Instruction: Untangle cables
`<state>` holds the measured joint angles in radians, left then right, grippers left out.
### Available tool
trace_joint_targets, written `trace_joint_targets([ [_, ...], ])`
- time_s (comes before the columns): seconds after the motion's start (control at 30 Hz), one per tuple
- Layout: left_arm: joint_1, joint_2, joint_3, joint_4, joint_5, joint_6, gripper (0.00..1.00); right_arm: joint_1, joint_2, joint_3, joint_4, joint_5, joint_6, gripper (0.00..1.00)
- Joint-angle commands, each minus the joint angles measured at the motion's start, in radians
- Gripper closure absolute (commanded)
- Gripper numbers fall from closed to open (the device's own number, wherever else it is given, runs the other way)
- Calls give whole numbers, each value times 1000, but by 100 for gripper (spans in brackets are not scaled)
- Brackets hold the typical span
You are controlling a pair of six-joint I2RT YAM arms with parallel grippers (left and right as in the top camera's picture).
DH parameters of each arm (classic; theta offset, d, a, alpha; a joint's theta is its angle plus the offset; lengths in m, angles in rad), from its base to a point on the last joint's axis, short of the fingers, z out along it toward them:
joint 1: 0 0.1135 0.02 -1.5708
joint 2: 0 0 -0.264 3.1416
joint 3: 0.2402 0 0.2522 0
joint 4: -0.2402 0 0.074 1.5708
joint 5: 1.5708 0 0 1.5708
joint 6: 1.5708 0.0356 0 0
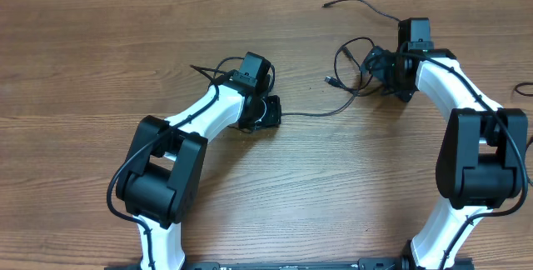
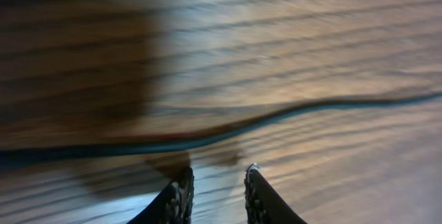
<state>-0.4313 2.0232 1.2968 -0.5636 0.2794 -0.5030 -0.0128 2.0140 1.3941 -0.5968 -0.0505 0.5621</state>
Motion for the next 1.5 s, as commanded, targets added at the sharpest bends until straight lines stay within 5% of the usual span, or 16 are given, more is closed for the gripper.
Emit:
trace_joint_targets([
  [0.0, 5, 17, -11, -40, -227, 1, 76, -2, 0, 5, -2, 91, 106, 6],
  [0.37, 5, 17, -13, -71, -290, 0, 86, -2, 76, 3, -62, 117, 126, 23],
  [0.6, 5, 17, -13, -71, -283, 1, 76, -2, 135, 3, -54, 129, 117, 96],
  [0.77, 5, 17, -10, -60, -195, 1, 75, -32, 129, 14, -42, 109, 50, 96],
  [0.9, 12, 3, 43, -24, 54, 1, 71, -50, 118, 15, -86, 88, 46, 96],
  [0.97, 10, -8, 79, -1, 117, -2, 62, -50, 118, 15, -106, 80, 35, 96],
  [1.03, 0, -14, 116, 4, 90, -48, 41, -46, 118, 15, -122, 79, 31, 96],
  [1.1, -9, -14, 139, 4, 31, -129, 25, -41, 118, 15, -135, 79, 31, 96],
  [1.23, -16, -9, 138, -84, -141, -366, 21, -37, 118, 15, -152, 75, 31, 96],
  [1.33, -14, 0, 138, -188, -219, -608, 0, -37, 118, 15, -158, 75, 31, 96],
  [1.47, -14, 5, 137, -174, -222, -732, 1, -37, 118, 15, -162, 74, 31, 96],
])
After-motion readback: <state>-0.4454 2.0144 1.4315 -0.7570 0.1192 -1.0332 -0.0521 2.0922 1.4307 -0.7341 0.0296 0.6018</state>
